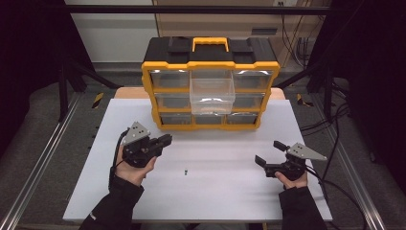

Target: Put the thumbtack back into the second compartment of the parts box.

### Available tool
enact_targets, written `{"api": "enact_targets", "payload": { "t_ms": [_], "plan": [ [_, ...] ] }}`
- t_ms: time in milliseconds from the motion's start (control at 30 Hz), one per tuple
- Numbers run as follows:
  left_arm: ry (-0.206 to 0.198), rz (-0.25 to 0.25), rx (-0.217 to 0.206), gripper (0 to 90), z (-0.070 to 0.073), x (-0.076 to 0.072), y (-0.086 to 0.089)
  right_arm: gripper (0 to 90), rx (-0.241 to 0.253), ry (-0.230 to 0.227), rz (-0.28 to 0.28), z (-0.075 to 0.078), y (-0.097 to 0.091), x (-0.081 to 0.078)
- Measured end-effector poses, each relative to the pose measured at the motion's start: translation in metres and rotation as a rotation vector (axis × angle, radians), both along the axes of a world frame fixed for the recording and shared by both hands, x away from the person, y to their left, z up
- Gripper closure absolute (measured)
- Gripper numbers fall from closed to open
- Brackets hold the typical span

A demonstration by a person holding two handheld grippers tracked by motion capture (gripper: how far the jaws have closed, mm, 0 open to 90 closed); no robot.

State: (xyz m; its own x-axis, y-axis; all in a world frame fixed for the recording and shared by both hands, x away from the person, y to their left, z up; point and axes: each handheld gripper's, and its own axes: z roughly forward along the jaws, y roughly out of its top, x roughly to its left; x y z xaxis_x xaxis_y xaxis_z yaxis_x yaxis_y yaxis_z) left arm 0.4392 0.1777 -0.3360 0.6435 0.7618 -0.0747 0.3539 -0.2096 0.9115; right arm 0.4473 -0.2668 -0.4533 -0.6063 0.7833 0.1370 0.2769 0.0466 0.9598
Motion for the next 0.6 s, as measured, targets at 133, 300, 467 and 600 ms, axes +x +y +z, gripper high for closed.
{"api": "enact_targets", "payload": {
  "t_ms": [133,300,467,600],
  "plan": [
    [-0.044,-0.008,-0.010,85.0,0.022,-0.001,-0.001,1.3,0.002,-0.003,0.000,0.000,0.000,0.000],
    [-0.079,-0.020,-0.021,85.0,0.043,-0.002,-0.007,1.2,0.001,-0.003,0.000,0.000,0.000,0.000],
    [-0.103,-0.044,-0.023,85.0,0.059,-0.002,-0.017,1.2,0.000,-0.003,-0.001,0.000,0.000,0.000],
    [-0.132,-0.061,-0.033,85.0,0.074,-0.003,-0.025,1.3,0.000,-0.004,-0.001,0.000,0.000,0.000]
  ]
}}
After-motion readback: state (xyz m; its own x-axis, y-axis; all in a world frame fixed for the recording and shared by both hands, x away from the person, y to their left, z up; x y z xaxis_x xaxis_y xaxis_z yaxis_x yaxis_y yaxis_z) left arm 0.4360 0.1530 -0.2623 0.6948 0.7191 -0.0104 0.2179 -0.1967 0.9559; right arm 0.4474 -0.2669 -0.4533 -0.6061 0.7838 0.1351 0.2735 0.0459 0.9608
